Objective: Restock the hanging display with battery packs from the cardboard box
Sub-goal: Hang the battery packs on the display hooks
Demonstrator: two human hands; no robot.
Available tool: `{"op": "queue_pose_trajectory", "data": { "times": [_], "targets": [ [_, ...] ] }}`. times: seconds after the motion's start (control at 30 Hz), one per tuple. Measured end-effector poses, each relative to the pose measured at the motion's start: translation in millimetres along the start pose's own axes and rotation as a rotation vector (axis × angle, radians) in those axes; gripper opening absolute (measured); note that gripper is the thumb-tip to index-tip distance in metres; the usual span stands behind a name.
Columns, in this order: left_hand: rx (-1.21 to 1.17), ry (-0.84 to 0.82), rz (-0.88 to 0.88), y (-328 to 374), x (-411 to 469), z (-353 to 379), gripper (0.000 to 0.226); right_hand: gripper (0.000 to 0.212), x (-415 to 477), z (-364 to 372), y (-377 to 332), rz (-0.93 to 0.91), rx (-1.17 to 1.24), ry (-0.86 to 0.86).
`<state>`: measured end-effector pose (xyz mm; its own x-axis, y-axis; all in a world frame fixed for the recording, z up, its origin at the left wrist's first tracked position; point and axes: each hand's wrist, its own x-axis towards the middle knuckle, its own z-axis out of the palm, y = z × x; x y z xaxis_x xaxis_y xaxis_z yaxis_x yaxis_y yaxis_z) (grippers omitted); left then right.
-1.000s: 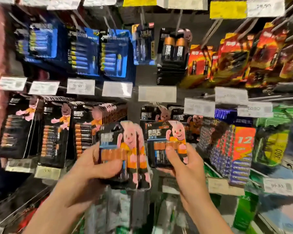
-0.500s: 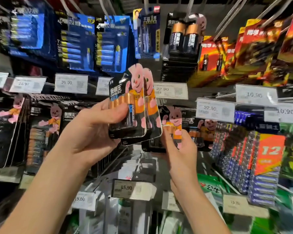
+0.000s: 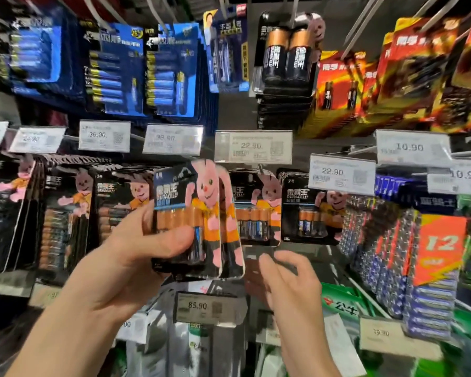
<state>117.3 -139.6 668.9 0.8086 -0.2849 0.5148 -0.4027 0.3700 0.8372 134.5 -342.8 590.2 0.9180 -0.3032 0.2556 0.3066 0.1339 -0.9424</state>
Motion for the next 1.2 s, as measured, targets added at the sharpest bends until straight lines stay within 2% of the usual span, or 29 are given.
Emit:
{"op": "queue_pose_trajectory", "data": {
  "times": [0.07,0.17,0.3,0.4,0.5,0.7,0.8,1.07,1.2],
  "targets": [
    [-0.01,0.008,-0.02,-10.6,-6.8,-1.2,0.084,0.02,-13.8,-8.7,2.6,-0.006,0.005,-0.056],
    [-0.056,0.024,-0.112,-30.3,-13.2,3.4,0.088,0.042,-32.2,-10.9,-0.5,-0.058,0.025,-0.22],
    [-0.086,0.045,-0.157,-45.4,-9.8,12.6,0.083,0.044,-38.6,-8.9,-10.0,0.001,0.15,-0.314],
    [-0.066,0.122,-0.108,-50.0,-5.6,15.5,0.075,0.037,-38.8,-10.4,-18.1,-0.066,0.126,-0.368],
    [-0.041,0.175,-0.08,-49.3,-1.6,23.7,0.056,0.019,-37.1,-10.4,-22.1,-0.079,0.153,-0.338],
    [0.148,0.355,0.046,-39.5,2.2,36.7,0.058,0.03,-27.6,-6.6,-39.2,-0.122,0.164,-0.161],
    [0.132,0.446,0.074,-31.5,3.8,34.7,0.054,0.03,-21.9,-1.8,-53.1,-0.175,0.167,-0.112],
    [0.11,0.439,0.035,-24.4,18.8,22.8,0.048,0.017,-0.1,15.6,-61.3,-0.018,0.317,-0.101],
    [0.118,0.437,0.016,-30.4,23.9,15.9,0.048,0.016,2.4,20.6,-51.5,-0.019,0.328,-0.075]
  ]
}}
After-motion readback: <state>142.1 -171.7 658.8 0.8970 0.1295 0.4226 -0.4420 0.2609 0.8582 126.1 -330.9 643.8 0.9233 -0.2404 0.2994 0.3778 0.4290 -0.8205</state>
